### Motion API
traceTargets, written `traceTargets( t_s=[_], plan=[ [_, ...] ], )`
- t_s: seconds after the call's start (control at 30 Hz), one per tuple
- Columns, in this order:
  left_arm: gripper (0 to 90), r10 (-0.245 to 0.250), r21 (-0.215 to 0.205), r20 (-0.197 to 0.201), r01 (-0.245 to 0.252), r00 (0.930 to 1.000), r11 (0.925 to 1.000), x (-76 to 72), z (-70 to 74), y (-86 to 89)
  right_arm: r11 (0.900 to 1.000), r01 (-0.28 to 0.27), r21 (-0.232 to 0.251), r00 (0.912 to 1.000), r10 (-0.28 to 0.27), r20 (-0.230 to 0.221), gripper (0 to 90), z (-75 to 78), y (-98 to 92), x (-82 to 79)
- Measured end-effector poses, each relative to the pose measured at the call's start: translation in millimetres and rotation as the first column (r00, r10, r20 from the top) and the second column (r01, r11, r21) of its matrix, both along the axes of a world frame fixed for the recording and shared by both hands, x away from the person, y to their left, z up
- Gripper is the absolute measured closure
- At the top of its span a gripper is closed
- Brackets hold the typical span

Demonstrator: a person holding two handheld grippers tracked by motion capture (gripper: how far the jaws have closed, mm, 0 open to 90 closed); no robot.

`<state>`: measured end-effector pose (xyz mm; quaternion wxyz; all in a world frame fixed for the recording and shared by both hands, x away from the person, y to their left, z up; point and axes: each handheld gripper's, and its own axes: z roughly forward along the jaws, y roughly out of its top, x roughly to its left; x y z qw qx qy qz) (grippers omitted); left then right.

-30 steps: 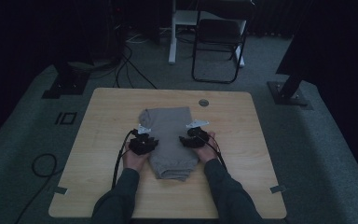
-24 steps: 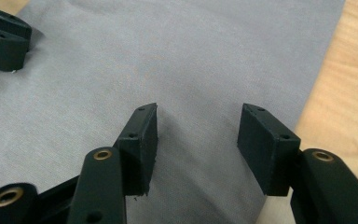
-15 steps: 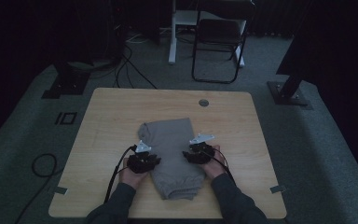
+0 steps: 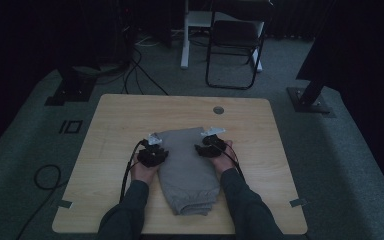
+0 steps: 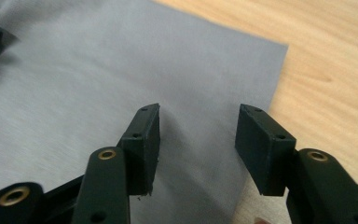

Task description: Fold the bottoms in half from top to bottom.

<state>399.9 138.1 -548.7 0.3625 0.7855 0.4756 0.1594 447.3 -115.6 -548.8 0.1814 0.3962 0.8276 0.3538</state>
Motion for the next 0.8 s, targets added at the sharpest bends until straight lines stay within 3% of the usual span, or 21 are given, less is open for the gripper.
traceTargets(
  t_s=[0.17, 0.33, 0.4, 0.43, 0.5, 0.6, 0.67, 0.73, 0.77, 0.8],
  plan=[
    [77.0, -0.045, -0.014, -0.019, 0.045, 0.9988, 0.9989, -13.5, 0.5, 3.8, 0.999, -0.027, 0.024, 0.9996, 0.027, -0.009, 51.8, -2.1, -4.8, -16.9],
    [77.6, -0.121, -0.023, -0.033, 0.120, 0.9921, 0.9925, -37.4, 0.6, 5.9, 0.997, -0.069, 0.028, 0.9976, 0.069, 0.001, 52.8, -3.6, -13.4, -50.8],
    [77.6, -0.142, -0.019, -0.036, 0.142, 0.9891, 0.9897, -43.2, 1.8, 6.2, 0.997, -0.075, 0.026, 0.9972, 0.075, 0.000, 53.0, -3.4, -14.2, -55.3],
    [77.6, -0.159, -0.007, 0.027, 0.159, 0.9870, 0.9873, -51.4, 4.6, 8.2, 0.996, -0.088, 0.022, 0.9961, 0.088, -0.010, 53.1, -2.4, -15.7, -65.6],
    [77.8, -0.122, -0.015, 0.084, 0.124, 0.9890, 0.9922, -51.5, 10.9, 13.7, 0.995, -0.094, 0.014, 0.9954, 0.095, -0.017, 53.2, -1.5, -16.5, -71.6],
    [80.0, -0.028, -0.026, 0.107, 0.031, 0.9938, 0.9992, -39.5, 22.4, 23.1, 0.996, -0.086, 0.000, 0.9955, 0.086, -0.040, 54.5, 1.0, -15.0, -74.3],
    [82.0, 0.023, -0.021, 0.098, -0.021, 0.9949, 0.9996, -28.0, 25.7, 27.5, 0.996, -0.086, -0.011, 0.9949, 0.085, -0.053, 56.8, 3.0, -13.4, -74.2],
    [82.0, 0.058, -0.017, 0.050, -0.057, 0.9970, 0.9982, -15.8, 24.9, 29.7, 0.996, -0.093, -0.014, 0.9951, 0.092, -0.037, 58.9, 4.0, -12.4, -71.8],
    [80.4, 0.062, -0.013, 0.018, -0.061, 0.9979, 0.9980, -10.3, 23.2, 30.0, 0.996, -0.089, -0.009, 0.9959, 0.089, -0.017, 60.5, 4.9, -12.6, -69.8],
    [77.5, 0.062, -0.013, 0.018, -0.061, 0.9979, 0.9980, -10.3, 23.2, 30.0, 0.996, -0.089, -0.009, 0.9959, 0.089, -0.017, 60.5, 4.9, -12.6, -69.8]
  ],
)
